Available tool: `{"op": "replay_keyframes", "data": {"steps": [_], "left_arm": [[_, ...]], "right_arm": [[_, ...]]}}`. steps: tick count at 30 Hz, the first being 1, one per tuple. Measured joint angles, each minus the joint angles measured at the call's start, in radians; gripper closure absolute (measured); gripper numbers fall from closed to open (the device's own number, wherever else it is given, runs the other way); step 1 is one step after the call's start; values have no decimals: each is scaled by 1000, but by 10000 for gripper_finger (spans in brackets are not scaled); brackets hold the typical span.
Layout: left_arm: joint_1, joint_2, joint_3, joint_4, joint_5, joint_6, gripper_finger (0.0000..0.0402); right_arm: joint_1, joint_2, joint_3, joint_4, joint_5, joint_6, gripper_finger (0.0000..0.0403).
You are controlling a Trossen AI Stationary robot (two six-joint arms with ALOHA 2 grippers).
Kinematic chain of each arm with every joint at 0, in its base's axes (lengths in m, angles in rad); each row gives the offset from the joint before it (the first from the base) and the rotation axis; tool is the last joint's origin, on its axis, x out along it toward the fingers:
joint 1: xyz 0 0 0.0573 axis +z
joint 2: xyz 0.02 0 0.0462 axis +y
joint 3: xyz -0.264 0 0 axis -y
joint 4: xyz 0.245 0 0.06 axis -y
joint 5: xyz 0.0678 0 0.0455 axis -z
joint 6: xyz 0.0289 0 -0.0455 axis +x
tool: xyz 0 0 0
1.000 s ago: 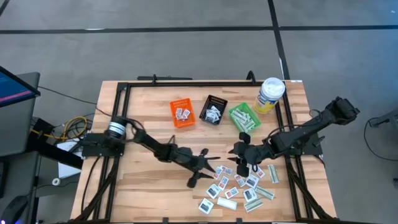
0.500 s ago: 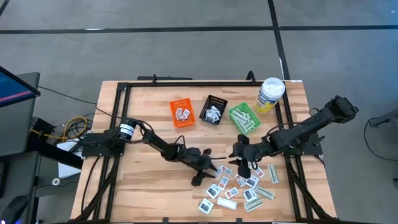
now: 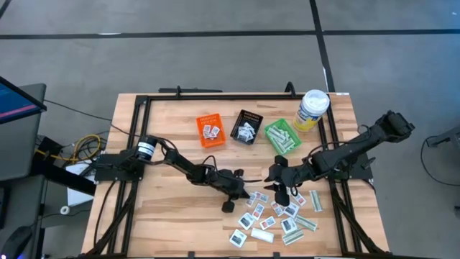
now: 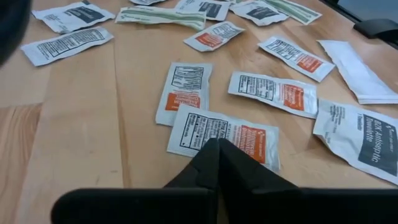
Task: Pick & Place First Aid Supplies
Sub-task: Put the orange ointment pack into the orange basket
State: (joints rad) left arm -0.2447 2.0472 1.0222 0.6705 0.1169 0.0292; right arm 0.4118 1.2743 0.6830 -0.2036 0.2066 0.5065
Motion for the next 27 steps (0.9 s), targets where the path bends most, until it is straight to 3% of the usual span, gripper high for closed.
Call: {"op": "replay_keyframes", "data": {"steps": [16, 18, 24, 27], "left_arm": [[-67, -21, 0, -102, -5, -70, 397], [-76, -62, -1, -186, -17, -66, 396], [-82, -259, -8, -637, -181, -80, 397], [-80, -341, -31, -715, -191, -120, 395]], "right_arm": [[0, 0, 0, -4, 0, 0, 280], [0, 0, 0, -4, 0, 0, 280], [0, 1, 0, -5, 0, 0, 280], [0, 1, 1, -5, 0, 0, 280]]}}
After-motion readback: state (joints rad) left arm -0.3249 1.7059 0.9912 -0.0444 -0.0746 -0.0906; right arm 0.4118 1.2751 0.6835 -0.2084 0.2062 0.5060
